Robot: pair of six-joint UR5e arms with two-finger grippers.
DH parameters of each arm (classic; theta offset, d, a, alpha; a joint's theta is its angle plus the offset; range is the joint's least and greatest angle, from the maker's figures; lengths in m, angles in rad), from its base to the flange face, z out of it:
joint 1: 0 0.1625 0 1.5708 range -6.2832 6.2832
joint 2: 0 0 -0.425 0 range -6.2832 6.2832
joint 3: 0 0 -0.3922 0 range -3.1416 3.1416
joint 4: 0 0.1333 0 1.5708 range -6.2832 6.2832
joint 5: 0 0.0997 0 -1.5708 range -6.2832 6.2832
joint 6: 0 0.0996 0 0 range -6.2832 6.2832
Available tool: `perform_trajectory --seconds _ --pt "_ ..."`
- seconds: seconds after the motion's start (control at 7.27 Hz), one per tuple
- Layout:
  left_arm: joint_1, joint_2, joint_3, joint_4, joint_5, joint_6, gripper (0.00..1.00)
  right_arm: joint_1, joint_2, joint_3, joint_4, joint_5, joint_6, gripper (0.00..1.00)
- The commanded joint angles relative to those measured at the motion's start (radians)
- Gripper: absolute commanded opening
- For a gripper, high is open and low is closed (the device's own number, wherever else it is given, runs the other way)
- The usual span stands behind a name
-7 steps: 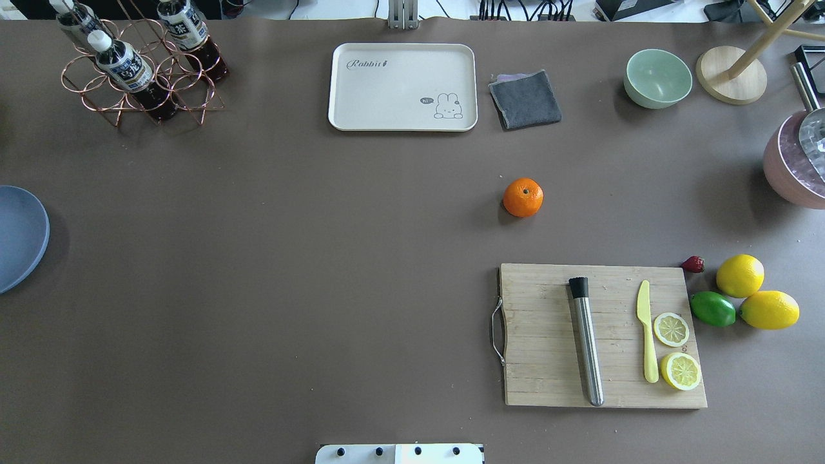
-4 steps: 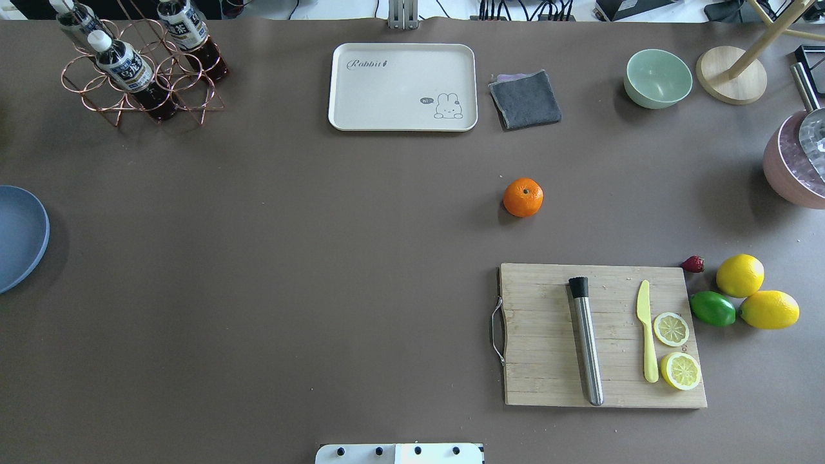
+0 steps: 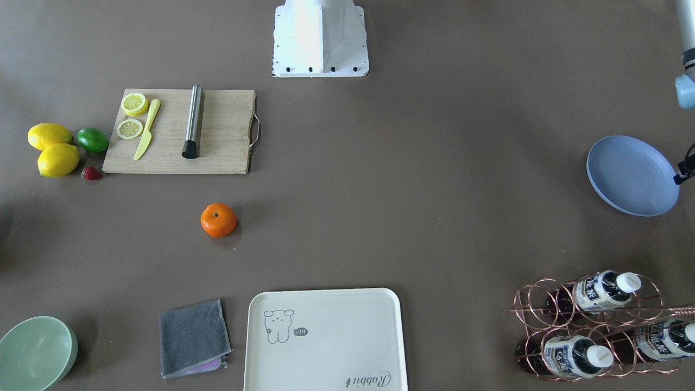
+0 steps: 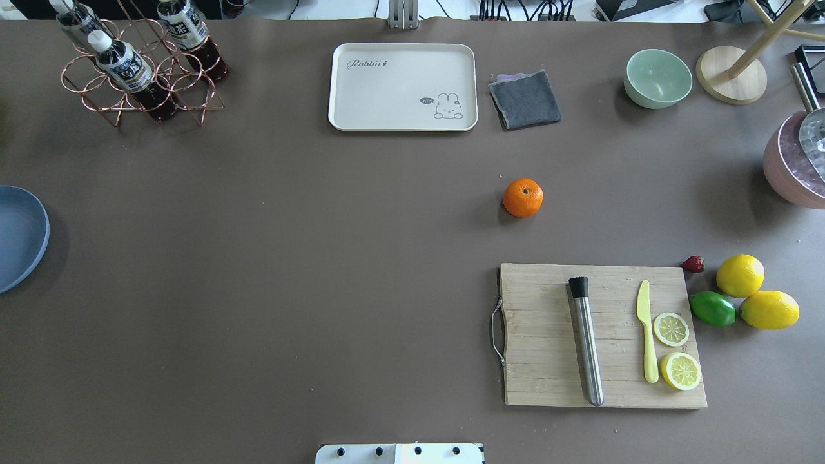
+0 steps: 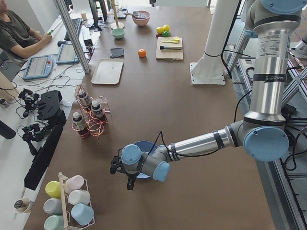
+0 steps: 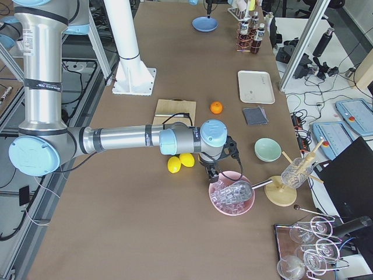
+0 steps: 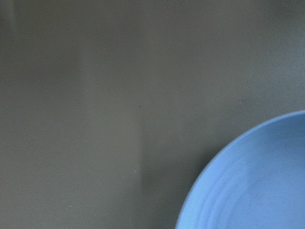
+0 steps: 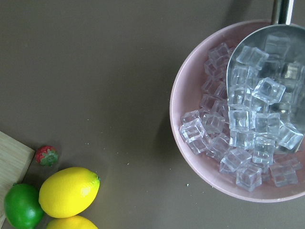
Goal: Pick orange to plate
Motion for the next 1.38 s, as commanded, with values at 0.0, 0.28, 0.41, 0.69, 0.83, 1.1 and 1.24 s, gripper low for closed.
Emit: perform_trajectory --seconds 0.0,0.28,0.41,0.69,0.83,1.1,1.24 --pt "0.016 0.000 0.001 0.000 0.001 -0.002 0.78 -0.006 -0.001 0.002 0.001 0.001 0.000 1.00" --pt "0.016 0.001 0.002 0.000 0.001 -0.004 0.59 -0.007 -0.004 0.000 0.001 0.001 -0.001 1.00" --pt "0.018 0.001 0.001 0.000 0.001 -0.013 0.48 -0.010 -0.007 0.000 0.001 0.001 -0.001 1.00" --pt "0.019 0.001 0.001 -0.002 -0.001 -0.019 0.14 -0.012 -0.012 0.000 0.001 0.001 -0.003 1.00" --pt "0.019 0.006 -0.001 -0.017 -0.001 -0.037 0.00 -0.012 -0.007 0.002 0.001 0.001 -0.002 1.00" --pt "0.021 0.000 -0.028 -0.022 -0.036 -0.107 0.00 -0.042 0.001 0.041 0.001 0.001 -0.001 1.00" --pt "0.023 0.000 -0.101 -0.011 -0.061 -0.175 0.00 -0.105 0.011 0.069 0.001 0.001 0.011 1.00"
